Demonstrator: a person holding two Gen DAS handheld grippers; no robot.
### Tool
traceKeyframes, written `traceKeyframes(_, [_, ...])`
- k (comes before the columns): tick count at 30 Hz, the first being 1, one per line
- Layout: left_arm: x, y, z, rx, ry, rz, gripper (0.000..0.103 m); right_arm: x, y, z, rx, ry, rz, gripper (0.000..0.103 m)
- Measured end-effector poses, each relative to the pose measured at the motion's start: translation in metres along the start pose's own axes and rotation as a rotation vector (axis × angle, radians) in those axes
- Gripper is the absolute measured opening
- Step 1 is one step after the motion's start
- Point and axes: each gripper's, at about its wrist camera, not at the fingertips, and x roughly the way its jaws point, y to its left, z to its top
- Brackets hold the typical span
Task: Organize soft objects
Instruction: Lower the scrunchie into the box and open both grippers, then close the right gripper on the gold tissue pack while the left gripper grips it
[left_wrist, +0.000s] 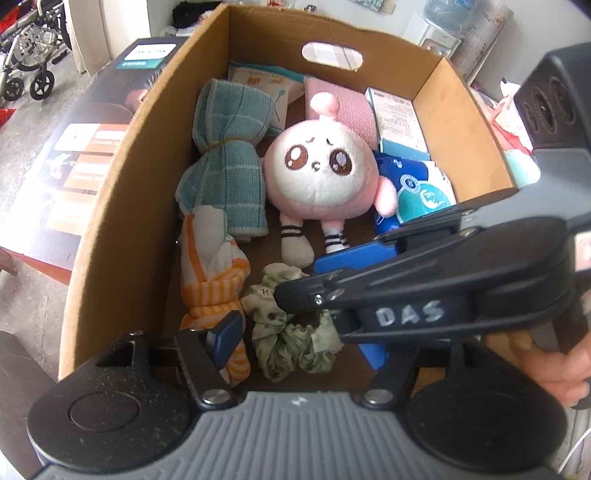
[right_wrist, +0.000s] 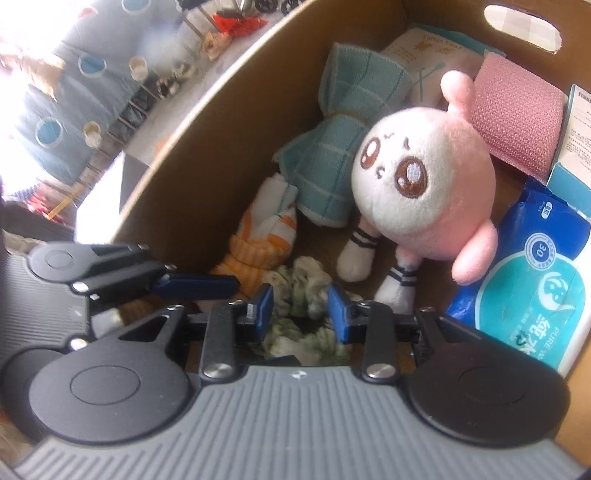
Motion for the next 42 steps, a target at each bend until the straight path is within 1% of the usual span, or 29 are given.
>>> traceKeyframes(2, [-0.007, -0.001, -0.001, -0.004, -0.023, -0.008, 0.071, -0.009, -0.001, -0.001, 0.018, -0.039, 0.029, 0.049])
traceKeyframes(3, [-0.010, -0.001, -0.002, -0.010, -0.037, -0.015, 0.072, -0.015, -0.001, -0.001, 0.025, -0.060, 0.043, 0.051])
traceKeyframes(4, [-0.013, -0.002, -0.004, -0.015, -0.052, -0.022, 0.072, -0.023, -0.007, 0.001, 0.031, -0.082, 0.059, 0.051])
traceKeyframes(8, [-0.028, -0.009, -0.009, -0.023, -0.120, -0.049, 0.073, -0.056, -0.023, -0.007, 0.077, -0.164, 0.120, 0.053])
traceKeyframes(11, [-0.039, -0.024, -0.012, -0.001, -0.189, -0.046, 0.073, -0.086, -0.033, -0.020, 0.112, -0.248, 0.152, 0.053])
traceKeyframes(13, [-0.046, -0.039, -0.014, 0.030, -0.245, -0.050, 0.073, -0.112, -0.041, -0.037, 0.130, -0.322, 0.152, 0.053])
traceKeyframes(16, [-0.051, -0.073, -0.018, 0.086, -0.332, -0.082, 0.073, -0.151, -0.056, -0.067, 0.166, -0.437, 0.109, 0.054])
traceKeyframes(19, [-0.048, -0.119, -0.019, 0.159, -0.381, -0.142, 0.073, -0.189, -0.080, -0.106, 0.218, -0.548, 0.033, 0.055])
traceKeyframes(21, [-0.043, -0.151, -0.021, 0.206, -0.392, -0.193, 0.073, -0.215, -0.098, -0.134, 0.262, -0.617, -0.023, 0.055])
traceKeyframes(24, [-0.030, -0.201, -0.024, 0.258, -0.380, -0.279, 0.073, -0.254, -0.131, -0.182, 0.347, -0.720, -0.137, 0.056])
traceKeyframes(27, [-0.012, -0.252, -0.029, 0.312, -0.365, -0.340, 0.072, -0.282, -0.172, -0.233, 0.449, -0.789, -0.236, 0.056])
traceKeyframes(29, [0.004, -0.285, -0.033, 0.341, -0.354, -0.353, 0.072, -0.295, -0.198, -0.261, 0.518, -0.809, -0.292, 0.056])
traceKeyframes(32, [0.026, -0.324, -0.041, 0.372, -0.348, -0.358, 0.072, -0.302, -0.238, -0.300, 0.609, -0.809, -0.368, 0.055])
traceKeyframes(35, [0.046, -0.351, -0.052, 0.401, -0.345, -0.352, 0.071, -0.297, -0.274, -0.325, 0.686, -0.785, -0.426, 0.052])
traceKeyframes(38, [0.062, -0.367, -0.058, 0.437, -0.344, -0.327, 0.068, -0.288, -0.306, -0.331, 0.714, -0.743, -0.471, 0.048])
traceKeyframes(40, [0.070, -0.374, -0.060, 0.456, -0.331, -0.317, 0.065, -0.285, -0.324, -0.329, 0.719, -0.716, -0.475, 0.046])
traceKeyframes(42, [0.077, -0.378, -0.060, 0.465, -0.322, -0.305, 0.064, -0.279, -0.340, -0.320, 0.718, -0.693, -0.478, 0.041])
